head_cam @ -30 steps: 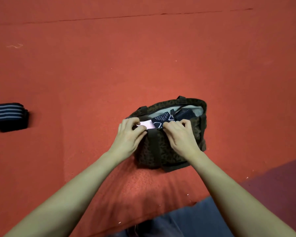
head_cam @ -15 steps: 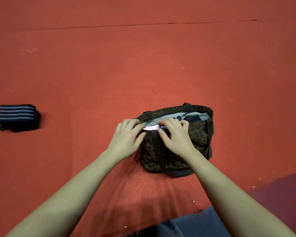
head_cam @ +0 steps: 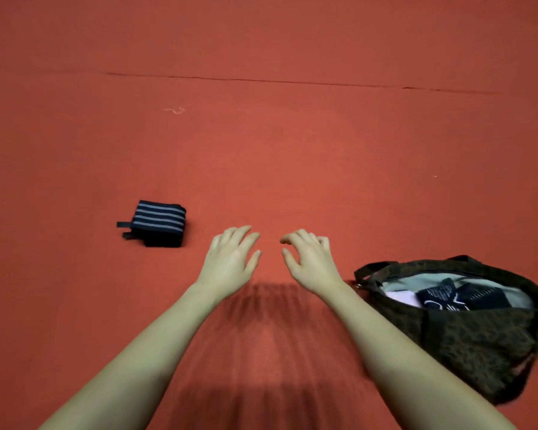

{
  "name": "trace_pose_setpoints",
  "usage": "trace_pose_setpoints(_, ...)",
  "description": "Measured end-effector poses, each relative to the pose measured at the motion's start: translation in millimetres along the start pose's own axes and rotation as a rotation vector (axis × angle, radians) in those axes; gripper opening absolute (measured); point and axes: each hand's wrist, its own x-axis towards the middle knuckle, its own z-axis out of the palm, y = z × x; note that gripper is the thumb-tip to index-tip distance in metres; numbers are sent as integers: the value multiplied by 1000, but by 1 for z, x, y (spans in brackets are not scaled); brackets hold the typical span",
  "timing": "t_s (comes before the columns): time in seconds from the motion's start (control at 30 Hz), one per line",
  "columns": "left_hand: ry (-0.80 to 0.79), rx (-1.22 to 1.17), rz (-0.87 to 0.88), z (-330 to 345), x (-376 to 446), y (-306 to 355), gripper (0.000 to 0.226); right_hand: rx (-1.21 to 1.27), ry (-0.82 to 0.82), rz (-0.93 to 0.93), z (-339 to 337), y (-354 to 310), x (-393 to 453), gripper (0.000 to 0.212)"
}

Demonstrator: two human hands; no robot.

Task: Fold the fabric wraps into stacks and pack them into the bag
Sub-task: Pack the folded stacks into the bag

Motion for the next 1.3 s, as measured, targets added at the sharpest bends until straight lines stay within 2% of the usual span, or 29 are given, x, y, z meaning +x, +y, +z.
trace_pose_setpoints(0.13,4,29,-46,-11,0,-85,46,10,-28,-30,45,-53,58,25)
trace_pose_setpoints(0.27,-3,46,-108,-15,1,-164,46,1,-49,-73,92,-101,112,23)
trace_pose_setpoints(0.37,22,48,-214,-11,8,-218,35,-11,-56,-98,124,-133,148,23)
trace_pose_setpoints(0.53,-100,50,-337,9,27,-279,45,-25,-157,-21,176,-164,200,33)
trace_pose_setpoints(0.7,-171,74,-318,41,54,-318,50,-95,-343,49,224,-163,246,54)
trace_pose_setpoints(0.8,-251,38,-334,62,66,-337,50,-133,-429,57,247,-157,259,53)
trace_pose_setpoints(0.9,-329,63,-359,82,57,-354,51,-152,-448,59,262,-155,264,50)
trace_pose_setpoints(1.1,-318,-6,-313,91,57,-380,50,15,-525,95,274,-145,274,68)
trace_pose_setpoints(1.2,-367,-150,-300,92,57,-386,52,-18,-526,55,276,-139,271,60)
trace_pose_setpoints(1.3,-393,-175,-311,93,54,-381,53,45,-492,64,278,-140,263,54)
